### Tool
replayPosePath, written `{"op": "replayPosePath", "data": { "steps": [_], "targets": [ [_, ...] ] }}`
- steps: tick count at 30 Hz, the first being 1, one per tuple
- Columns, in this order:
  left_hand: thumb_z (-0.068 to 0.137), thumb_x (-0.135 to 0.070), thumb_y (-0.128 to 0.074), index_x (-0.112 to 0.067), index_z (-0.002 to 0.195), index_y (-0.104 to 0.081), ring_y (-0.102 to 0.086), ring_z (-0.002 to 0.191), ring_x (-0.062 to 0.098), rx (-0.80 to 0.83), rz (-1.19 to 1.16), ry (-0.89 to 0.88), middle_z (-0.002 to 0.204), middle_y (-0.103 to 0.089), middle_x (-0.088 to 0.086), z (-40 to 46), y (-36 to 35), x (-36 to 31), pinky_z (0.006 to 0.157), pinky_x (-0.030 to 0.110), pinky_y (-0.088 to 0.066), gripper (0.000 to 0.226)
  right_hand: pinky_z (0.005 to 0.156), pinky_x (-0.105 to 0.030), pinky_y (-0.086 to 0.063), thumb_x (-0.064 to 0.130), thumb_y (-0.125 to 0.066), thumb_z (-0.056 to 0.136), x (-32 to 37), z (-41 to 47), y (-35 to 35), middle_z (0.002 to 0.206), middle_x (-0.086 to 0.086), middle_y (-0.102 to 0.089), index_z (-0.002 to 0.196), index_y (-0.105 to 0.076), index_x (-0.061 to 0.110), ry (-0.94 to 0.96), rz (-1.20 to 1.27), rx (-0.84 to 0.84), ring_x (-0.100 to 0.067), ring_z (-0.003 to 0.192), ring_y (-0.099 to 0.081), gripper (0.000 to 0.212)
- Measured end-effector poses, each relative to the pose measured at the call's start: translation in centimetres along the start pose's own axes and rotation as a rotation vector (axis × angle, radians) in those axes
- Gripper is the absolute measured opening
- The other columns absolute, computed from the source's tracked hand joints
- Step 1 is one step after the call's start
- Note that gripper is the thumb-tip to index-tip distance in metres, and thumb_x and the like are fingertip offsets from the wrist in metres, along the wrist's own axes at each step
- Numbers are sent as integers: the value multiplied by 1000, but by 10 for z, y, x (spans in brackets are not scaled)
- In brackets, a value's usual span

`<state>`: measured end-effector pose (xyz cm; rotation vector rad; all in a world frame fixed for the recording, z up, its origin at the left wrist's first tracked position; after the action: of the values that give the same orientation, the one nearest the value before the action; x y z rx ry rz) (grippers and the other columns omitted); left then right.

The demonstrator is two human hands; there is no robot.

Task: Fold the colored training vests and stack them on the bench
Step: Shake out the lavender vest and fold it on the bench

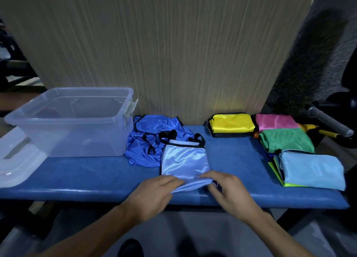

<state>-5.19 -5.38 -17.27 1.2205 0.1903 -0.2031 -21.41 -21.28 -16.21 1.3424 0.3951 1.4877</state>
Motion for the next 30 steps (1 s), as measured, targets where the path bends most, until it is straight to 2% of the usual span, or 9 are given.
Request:
{"op": "replayPosePath", "data": {
  "steps": [4, 7, 10, 13, 15, 19, 22, 25, 30],
  "targets": [
    [100, -43, -44, -43, 131, -47, -66, 95, 4, -112, -230, 197, 107, -69, -15, 14, 28, 0, 84, 29, -52, 30, 76, -35, -51, 25, -66, 97, 8, 15, 30, 80, 4, -68, 95, -67, 25, -120, 286, -194, -8, 78, -64, 3],
    [100, -43, -50, -36, 119, -60, -65, 81, 4, -292, -342, 227, 89, -69, -13, 38, 65, -14, 77, 29, -52, 23, 65, -41, -43, 24, -63, 100, 30, 23, 57, 73, -11, -55, 79, -55, 13, -101, 424, -376, -9, 70, -48, 25],
    [97, -36, -57, -26, 96, -68, -53, 67, 0, -487, -539, 240, 74, -62, -11, 67, 107, -33, 64, 24, -44, 14, 58, -33, -34, 22, -58, 103, 55, 37, 92, 66, -1, -35, 73, -37, 15, -41, 467, -570, -7, 65, -35, 37],
    [94, -48, -62, -9, 95, -69, -53, 75, 10, -466, -737, 261, 81, -66, 17, 101, 122, -32, 68, 39, -48, 39, 59, -28, -31, 20, -57, 104, 56, 56, 118, 67, 8, -32, 71, -32, 21, -19, 412, -694, -8, 63, -33, 41],
    [88, -55, -66, 2, 88, -61, -48, 75, 15, -345, -863, 362, 73, -58, 13, 121, 112, -14, 66, 41, -42, 58, 58, -28, -35, 23, -57, 104, 37, 66, 118, 65, 5, -38, 70, -38, 23, -79, 426, -682, -8, 61, -38, 39],
    [96, -29, -67, -12, 89, -63, -53, 62, 15, -127, -1042, 634, 71, -53, 6, 145, 58, 23, 56, 26, -43, 19, 61, -29, -46, 28, -67, 98, -28, 73, 73, 76, 0, -67, 99, -65, 14, -423, 666, -486, -12, 69, -59, 14],
    [97, -22, -66, -13, 90, -64, -59, 69, 19, -43, -1039, 827, 74, -60, 5, 145, 1, 59, 65, 32, -50, 12, 64, -26, -51, 21, -78, 89, -65, 63, 31, 99, -8, -72, 144, -46, 16, -729, 743, -246, -18, 81, -67, 64],
    [94, -23, -70, -15, 83, -62, -50, 70, 18, -52, -770, 818, 75, -52, 3, 143, -30, 86, 66, 31, -42, 16, 60, -16, -49, 5, -76, 89, -79, 59, 17, 87, 2, -70, 159, -23, 18, -747, 610, -124, -10, 76, -67, 89],
    [97, -22, -68, -20, 101, -70, -57, 83, 15, -323, -639, 692, 89, -65, 0, 165, -10, 82, 76, 28, -43, 5, 86, -37, -53, 12, -69, 95, -81, 69, 30, 99, 9, -63, 156, -34, 23, -666, 444, -246, -17, 95, -66, 71]
  ]
}}
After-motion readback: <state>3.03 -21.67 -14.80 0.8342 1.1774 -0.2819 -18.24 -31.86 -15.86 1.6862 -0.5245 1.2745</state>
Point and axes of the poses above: each hand's wrist, its own z-axis towards the middle knuckle, its own y-axis out of the back of the hand, x = y × z, the point moved 5 cm from there along z, towards the middle knuckle
